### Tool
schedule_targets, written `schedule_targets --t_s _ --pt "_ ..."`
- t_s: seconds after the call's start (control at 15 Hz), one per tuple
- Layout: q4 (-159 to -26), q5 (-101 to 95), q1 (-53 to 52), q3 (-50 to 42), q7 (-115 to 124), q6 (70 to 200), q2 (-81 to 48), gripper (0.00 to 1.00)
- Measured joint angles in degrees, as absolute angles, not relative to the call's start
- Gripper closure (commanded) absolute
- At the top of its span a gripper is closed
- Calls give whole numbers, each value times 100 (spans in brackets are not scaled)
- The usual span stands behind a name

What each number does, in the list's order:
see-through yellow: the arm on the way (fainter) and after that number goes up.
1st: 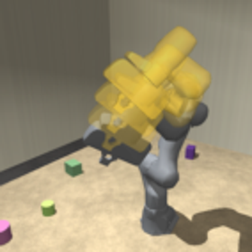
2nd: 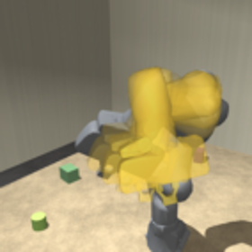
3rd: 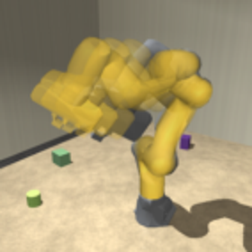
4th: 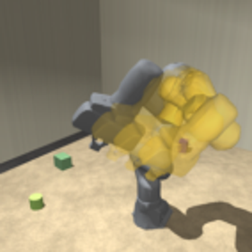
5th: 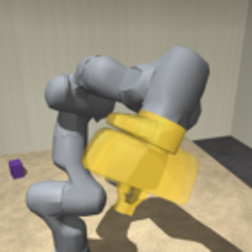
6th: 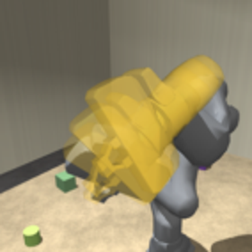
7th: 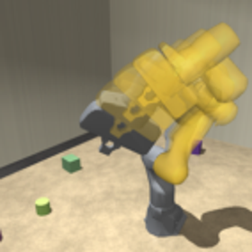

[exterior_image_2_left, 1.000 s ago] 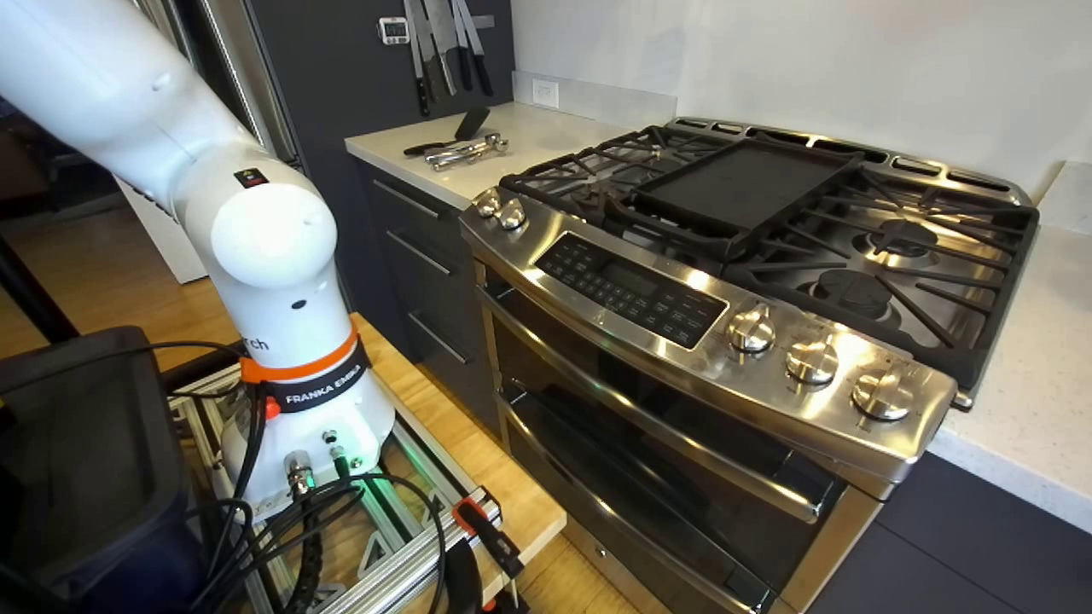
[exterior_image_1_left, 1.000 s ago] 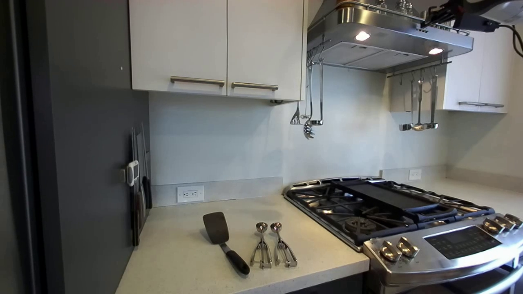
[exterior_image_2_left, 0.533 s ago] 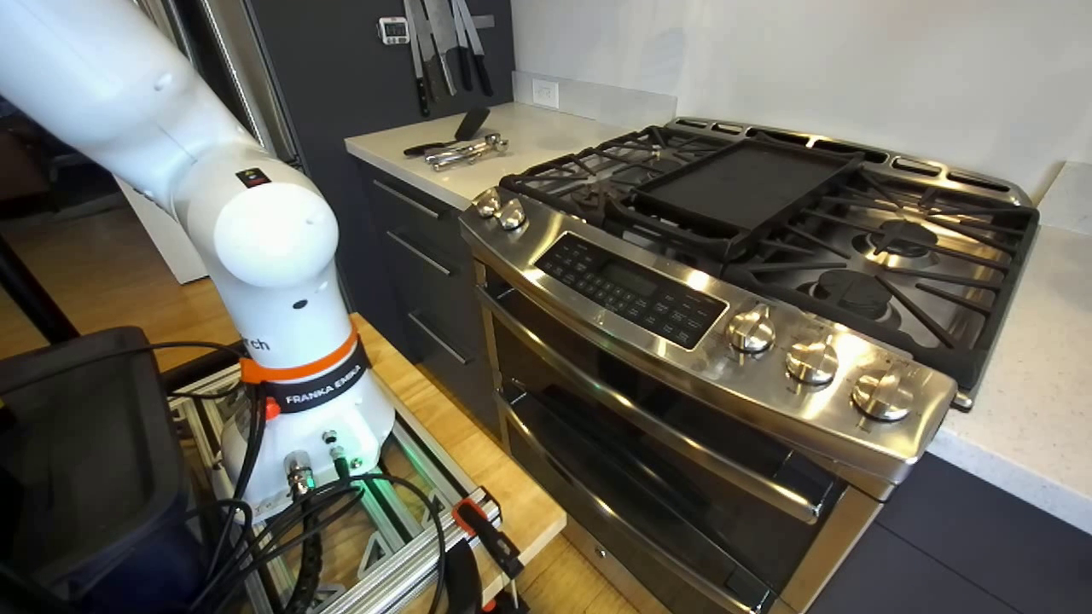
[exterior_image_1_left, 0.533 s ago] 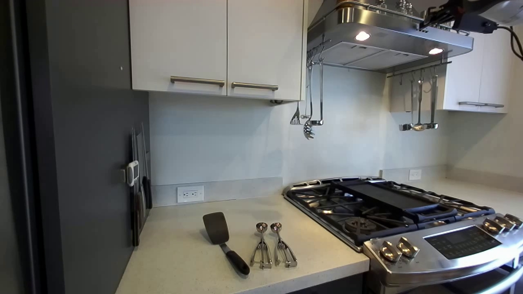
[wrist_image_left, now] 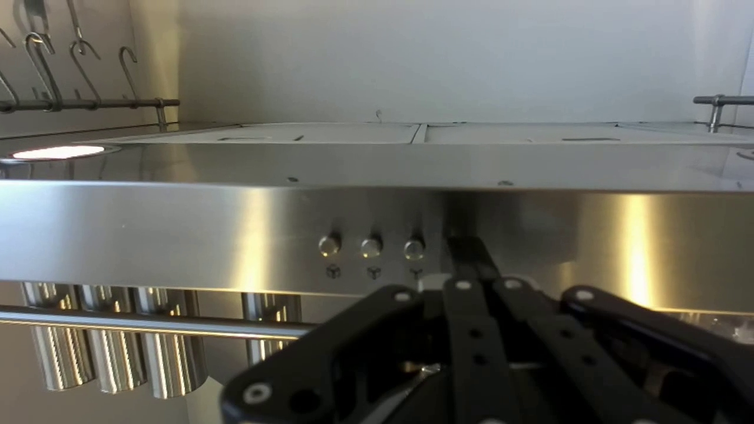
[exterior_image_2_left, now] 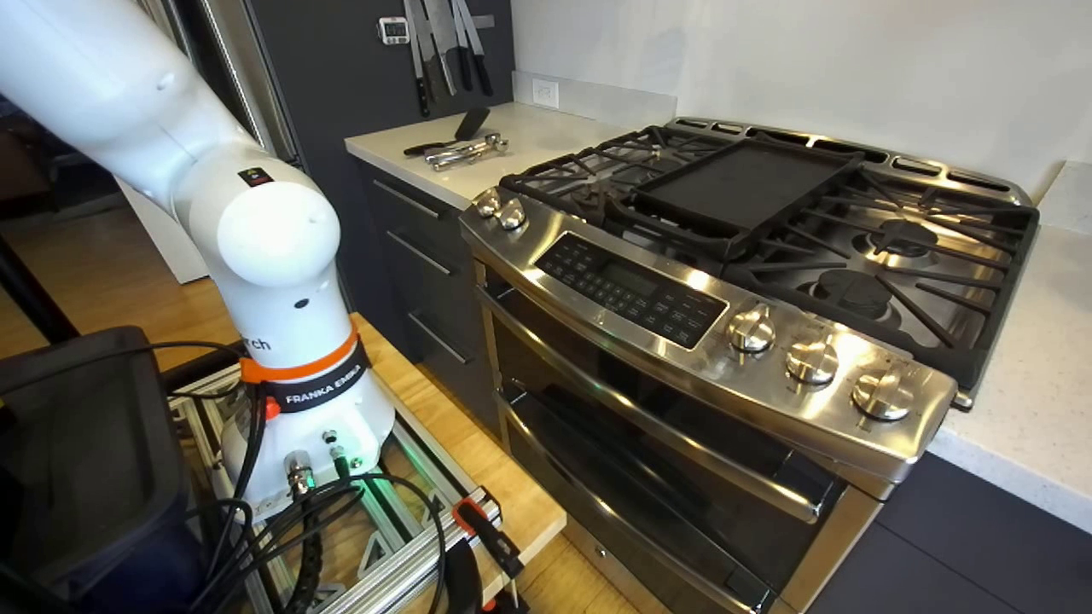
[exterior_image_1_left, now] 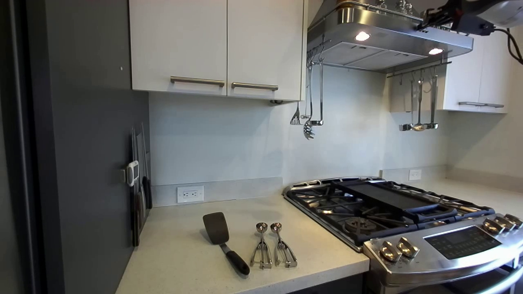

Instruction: Turn off the lights above the stove

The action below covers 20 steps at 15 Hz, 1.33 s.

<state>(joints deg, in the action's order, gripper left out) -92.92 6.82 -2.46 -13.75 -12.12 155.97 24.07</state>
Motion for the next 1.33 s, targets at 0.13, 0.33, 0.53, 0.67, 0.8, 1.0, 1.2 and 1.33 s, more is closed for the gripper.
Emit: schedule_targets --t_s 0.13,0.33,0.53,0.67,0.8,1.0,1.2,1.33 --pt "-9292 704 -256 -1383 -1227 15597 2392 100" --pt "-9292 748 -260 -1388 -1247 15597 2391 100" --pt "-9292 793 -268 -1389 -1263 15603 2390 100" --pt "-9295 807 -289 -1393 -1288 15642 2386 100" --pt "-9327 821 -339 -1415 -1357 15756 2381 100" --pt "-9447 827 -396 -1449 -1496 15987 2388 100" --pt "-9612 827 -444 -1468 -1590 16305 2394 100" --pt "-9678 810 -453 -1468 -1623 16380 2427 100"
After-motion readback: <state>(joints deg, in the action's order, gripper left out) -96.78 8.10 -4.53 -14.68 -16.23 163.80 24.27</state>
